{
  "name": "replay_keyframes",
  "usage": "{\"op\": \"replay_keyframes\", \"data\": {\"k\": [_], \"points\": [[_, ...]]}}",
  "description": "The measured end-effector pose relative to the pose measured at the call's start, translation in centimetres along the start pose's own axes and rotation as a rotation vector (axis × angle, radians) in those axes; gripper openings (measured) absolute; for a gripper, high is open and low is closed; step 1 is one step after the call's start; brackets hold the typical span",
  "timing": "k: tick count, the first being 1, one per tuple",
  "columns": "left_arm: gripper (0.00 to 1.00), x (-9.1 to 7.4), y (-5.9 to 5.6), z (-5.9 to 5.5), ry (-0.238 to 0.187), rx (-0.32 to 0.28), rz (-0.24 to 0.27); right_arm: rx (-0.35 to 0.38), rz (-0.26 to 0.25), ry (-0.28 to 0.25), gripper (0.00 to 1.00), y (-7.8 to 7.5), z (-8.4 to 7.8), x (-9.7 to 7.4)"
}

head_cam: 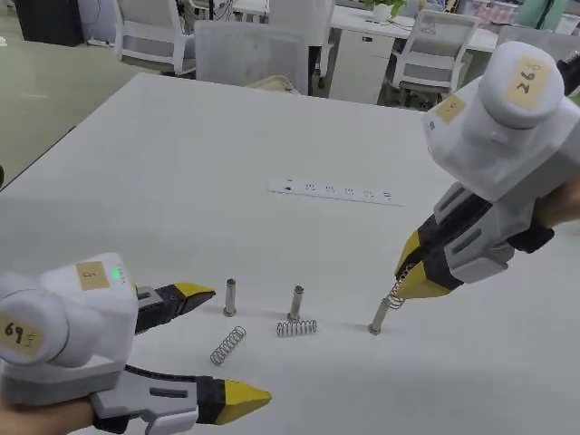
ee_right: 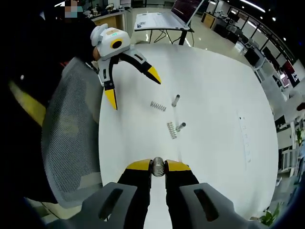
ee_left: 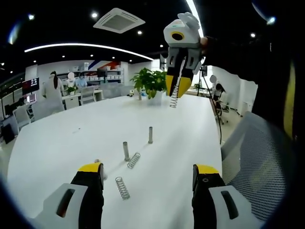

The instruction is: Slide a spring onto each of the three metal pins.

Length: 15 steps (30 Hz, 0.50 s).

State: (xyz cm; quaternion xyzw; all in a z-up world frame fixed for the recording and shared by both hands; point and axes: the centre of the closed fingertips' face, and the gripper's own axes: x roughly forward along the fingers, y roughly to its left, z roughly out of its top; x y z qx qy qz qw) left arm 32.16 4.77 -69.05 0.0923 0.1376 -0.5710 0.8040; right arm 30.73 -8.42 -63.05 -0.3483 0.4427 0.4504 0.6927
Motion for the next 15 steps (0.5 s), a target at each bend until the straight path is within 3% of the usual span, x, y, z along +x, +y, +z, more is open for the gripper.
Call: {"op": "replay_keyframes", "data": {"k": [15], "points": [[0.72,-1.8,0.5,-1.2,0.010,-0.028,0.061,0.055,-0.024,0.025,0.08,-3.3,-2.0,1.3]]}}
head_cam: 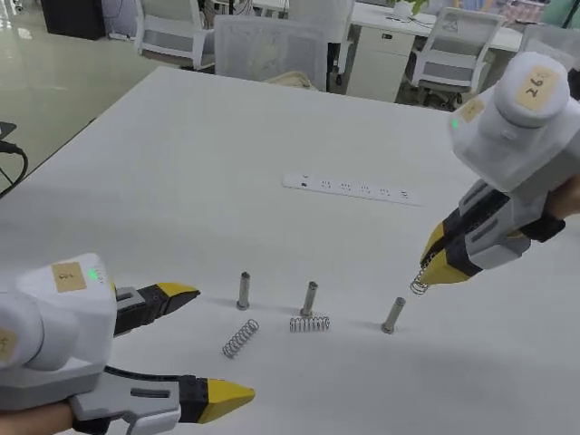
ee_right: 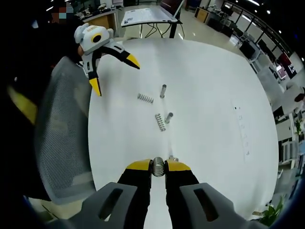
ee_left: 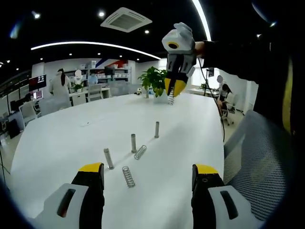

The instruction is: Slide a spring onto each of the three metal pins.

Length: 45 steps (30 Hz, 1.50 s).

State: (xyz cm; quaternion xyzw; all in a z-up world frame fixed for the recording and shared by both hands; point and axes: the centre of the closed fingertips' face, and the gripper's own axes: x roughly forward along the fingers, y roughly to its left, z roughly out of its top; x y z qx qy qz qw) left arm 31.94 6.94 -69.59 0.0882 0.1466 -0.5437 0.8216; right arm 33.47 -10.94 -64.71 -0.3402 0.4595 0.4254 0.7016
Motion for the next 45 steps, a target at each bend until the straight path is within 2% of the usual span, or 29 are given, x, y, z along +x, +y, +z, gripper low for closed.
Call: {"op": "replay_keyframes", "data": {"k": [10,15,22,34,45], "points": [[0.72,0.0,-0.2,-0.3,-0.003,-0.009,0.010,0.034,0.003,0.013,0.08,-1.6,-0.5,1.7],[0.72,-0.1,0.0,-0.3,-0.007,-0.012,0.015,0.064,0.001,0.027,0.08,-2.5,-1.3,2.9],[0.72,0.1,0.1,-0.7,0.009,0.004,0.015,0.106,0.003,0.025,0.08,-3.1,-2.1,3.9],[0.71,0.5,0.0,-1.7,0.044,0.031,0.010,0.131,0.014,0.036,0.08,-3.2,-2.7,5.0],[0.71,0.7,0.0,-2.5,0.064,0.029,0.006,0.149,0.019,0.047,0.08,-3.5,-3.3,5.9]]}}
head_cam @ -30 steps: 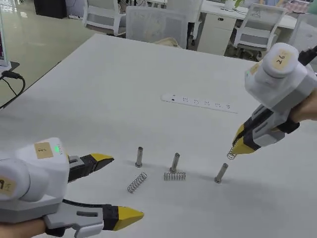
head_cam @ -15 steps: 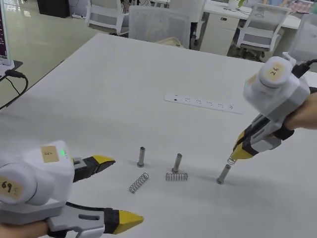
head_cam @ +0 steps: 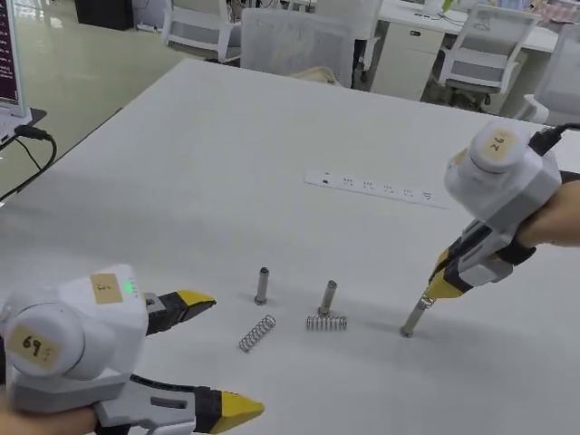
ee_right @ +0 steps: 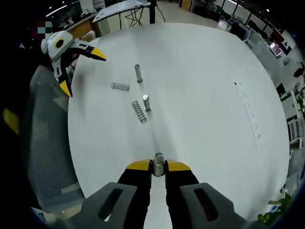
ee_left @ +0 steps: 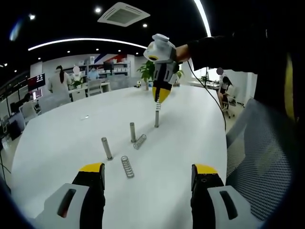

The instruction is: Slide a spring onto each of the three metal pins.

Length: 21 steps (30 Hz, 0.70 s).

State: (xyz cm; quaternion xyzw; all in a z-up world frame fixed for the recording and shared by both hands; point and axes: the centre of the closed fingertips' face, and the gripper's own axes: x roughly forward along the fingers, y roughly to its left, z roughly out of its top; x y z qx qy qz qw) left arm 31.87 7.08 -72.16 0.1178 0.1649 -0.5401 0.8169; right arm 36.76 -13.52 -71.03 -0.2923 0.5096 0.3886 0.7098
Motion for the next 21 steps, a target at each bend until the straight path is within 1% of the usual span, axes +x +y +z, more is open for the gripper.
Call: {"op": "replay_keyframes", "data": {"k": [6,11,21], "points": [[0.71,0.2,0.0,-0.3,0.007,-0.005,-0.002,0.009,0.000,-0.003,0.08,-0.3,0.1,0.2],[0.70,0.3,0.0,-0.5,0.014,-0.003,-0.007,0.012,0.004,0.000,0.08,-0.4,0.0,0.5],[0.69,0.3,0.0,-0.5,0.013,-0.008,-0.009,0.018,0.011,0.006,0.08,-0.3,-0.1,1.2]]}}
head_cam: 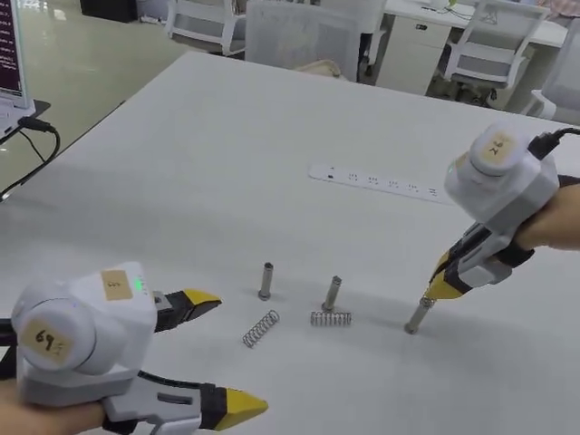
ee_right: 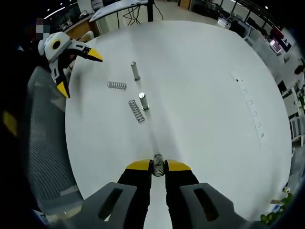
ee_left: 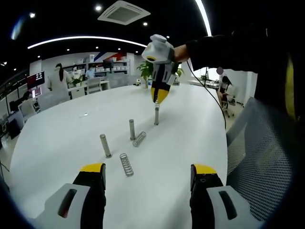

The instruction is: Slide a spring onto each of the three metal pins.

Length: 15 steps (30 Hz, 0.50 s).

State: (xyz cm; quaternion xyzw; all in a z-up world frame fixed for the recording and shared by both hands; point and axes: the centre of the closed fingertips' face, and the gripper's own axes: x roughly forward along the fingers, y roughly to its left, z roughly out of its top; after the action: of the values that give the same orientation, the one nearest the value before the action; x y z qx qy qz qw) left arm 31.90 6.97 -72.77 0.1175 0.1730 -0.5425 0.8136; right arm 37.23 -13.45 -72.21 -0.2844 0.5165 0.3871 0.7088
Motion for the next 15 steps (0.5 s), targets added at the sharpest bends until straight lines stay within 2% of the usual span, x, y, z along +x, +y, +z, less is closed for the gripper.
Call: {"op": "replay_keyframes", "data": {"k": [15], "points": [[0.68,0.1,0.0,-0.2,0.004,-0.004,-0.001,0.004,0.004,0.026,0.08,0.0,-0.5,2.1]]}}
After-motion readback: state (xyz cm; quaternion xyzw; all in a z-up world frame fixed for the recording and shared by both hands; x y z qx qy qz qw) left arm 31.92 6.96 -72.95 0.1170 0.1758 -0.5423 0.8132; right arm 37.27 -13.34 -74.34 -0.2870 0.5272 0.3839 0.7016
